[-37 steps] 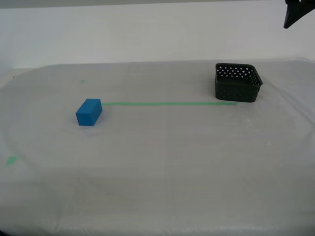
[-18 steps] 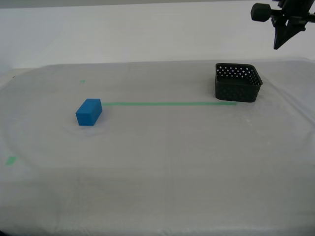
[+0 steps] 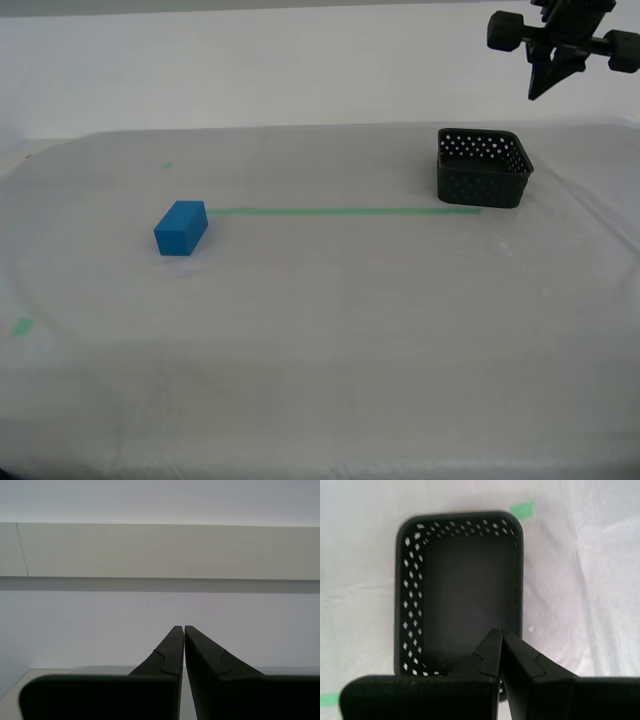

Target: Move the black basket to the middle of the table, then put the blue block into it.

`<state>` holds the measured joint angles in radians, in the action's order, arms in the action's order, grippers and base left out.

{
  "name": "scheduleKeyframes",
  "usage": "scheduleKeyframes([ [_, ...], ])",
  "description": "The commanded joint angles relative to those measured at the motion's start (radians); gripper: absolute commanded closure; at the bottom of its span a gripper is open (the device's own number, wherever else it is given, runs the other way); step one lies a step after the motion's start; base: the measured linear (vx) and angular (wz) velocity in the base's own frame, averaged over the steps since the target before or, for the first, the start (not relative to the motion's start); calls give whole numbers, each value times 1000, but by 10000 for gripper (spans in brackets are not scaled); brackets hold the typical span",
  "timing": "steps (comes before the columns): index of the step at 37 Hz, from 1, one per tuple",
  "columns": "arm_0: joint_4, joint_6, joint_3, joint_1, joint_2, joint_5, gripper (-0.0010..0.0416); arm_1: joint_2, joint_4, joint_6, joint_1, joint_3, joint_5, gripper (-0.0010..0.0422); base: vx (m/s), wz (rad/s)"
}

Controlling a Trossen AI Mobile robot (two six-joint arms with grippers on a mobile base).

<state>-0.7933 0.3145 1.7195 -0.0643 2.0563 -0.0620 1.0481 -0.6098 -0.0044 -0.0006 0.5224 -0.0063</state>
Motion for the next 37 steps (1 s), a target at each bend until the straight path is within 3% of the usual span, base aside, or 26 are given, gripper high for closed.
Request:
scheduleKeyframes([
  [1,1,3,16,-2,-1,-2,406,0,-5,2,0,1,-1,412,0,0],
  [11,-2,0,74,-5,-1,-26,406,0,-5,2,0,1,-1,412,0,0],
  [15,-4,50,85,-6,-1,-24,405,0,-5,2,0,1,-1,412,0,0],
  [20,-22,54,88,-7,-1,-19,398,0,-5,2,0,1,-1,412,0,0],
  [37,-31,37,66,-8,-1,-19,264,0,-5,2,0,1,-1,412,0,0],
])
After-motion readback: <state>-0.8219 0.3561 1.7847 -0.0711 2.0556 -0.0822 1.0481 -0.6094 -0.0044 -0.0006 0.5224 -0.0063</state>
